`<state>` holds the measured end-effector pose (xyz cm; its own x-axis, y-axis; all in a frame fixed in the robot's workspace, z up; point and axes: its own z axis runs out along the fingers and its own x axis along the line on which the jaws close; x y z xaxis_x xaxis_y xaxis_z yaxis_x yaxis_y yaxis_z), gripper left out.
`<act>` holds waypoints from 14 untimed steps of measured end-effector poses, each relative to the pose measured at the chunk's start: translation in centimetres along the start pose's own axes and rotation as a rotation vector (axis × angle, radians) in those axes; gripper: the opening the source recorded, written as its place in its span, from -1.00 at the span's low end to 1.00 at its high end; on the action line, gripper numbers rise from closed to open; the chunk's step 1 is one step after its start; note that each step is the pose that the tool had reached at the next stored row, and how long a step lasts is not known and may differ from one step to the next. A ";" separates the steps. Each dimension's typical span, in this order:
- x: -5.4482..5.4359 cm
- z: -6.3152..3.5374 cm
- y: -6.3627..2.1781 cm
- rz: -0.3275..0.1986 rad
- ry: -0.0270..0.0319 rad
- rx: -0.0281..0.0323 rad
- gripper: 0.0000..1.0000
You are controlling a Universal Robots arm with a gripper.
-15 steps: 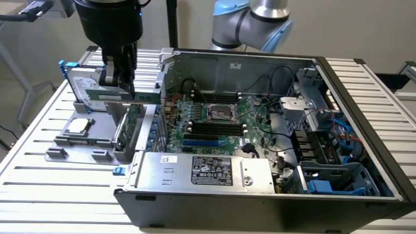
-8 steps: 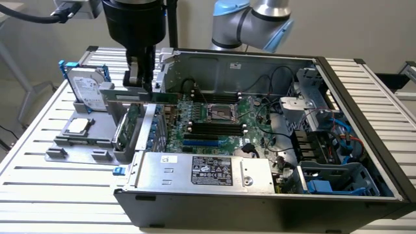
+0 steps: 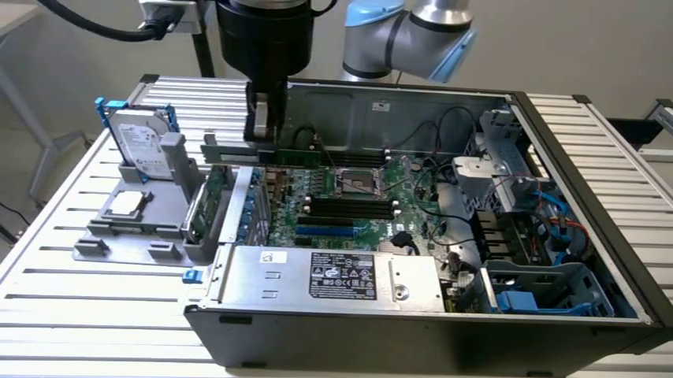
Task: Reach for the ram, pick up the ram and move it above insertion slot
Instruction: 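Pick up the ram and move it above insertion slot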
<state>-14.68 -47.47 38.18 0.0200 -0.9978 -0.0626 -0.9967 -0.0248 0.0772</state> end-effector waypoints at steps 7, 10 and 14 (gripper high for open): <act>0.0 -0.24 -3.06 -0.001 -0.0005 -0.0003 -0.73; -0.1 -0.33 -4.31 -0.001 -0.0004 -0.0003 -0.73; -0.2 -0.41 -5.90 -0.001 -0.0004 -0.0003 -0.73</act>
<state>-8.77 -47.11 38.14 0.0207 -0.9978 -0.0631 -0.9967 -0.0256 0.0774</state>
